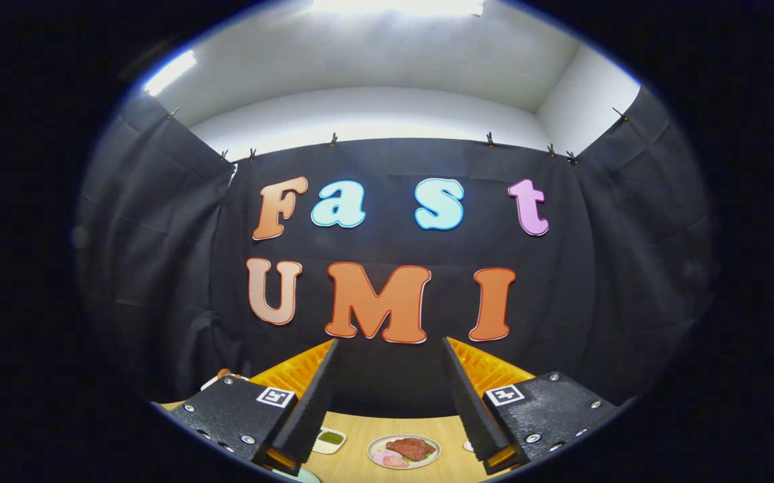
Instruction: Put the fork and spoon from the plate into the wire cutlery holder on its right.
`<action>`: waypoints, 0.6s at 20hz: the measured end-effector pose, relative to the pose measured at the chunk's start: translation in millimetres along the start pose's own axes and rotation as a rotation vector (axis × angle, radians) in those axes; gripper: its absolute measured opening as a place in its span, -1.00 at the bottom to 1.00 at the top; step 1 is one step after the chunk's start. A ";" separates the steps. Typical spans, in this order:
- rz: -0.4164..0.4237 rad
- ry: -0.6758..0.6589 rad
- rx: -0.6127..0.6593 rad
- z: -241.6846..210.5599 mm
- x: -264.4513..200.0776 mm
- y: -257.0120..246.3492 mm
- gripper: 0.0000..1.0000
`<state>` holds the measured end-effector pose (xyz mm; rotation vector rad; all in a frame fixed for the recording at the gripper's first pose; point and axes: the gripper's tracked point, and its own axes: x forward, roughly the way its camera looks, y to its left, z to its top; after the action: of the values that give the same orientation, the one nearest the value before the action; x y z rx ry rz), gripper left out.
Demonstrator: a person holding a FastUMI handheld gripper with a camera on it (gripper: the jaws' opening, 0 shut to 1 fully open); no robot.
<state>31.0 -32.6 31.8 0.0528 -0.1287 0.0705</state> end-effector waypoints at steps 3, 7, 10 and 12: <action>0.027 0.023 0.010 -5.8 9.4 28.0 0.76; 0.067 0.039 0.000 -16.1 10.9 71.6 0.76; 0.087 0.037 -0.011 -18.3 6.1 94.1 0.76; 0.078 0.030 -0.018 -17.6 3.6 99.6 0.77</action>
<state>29.5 67.9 19.7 0.0284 -0.1017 0.1477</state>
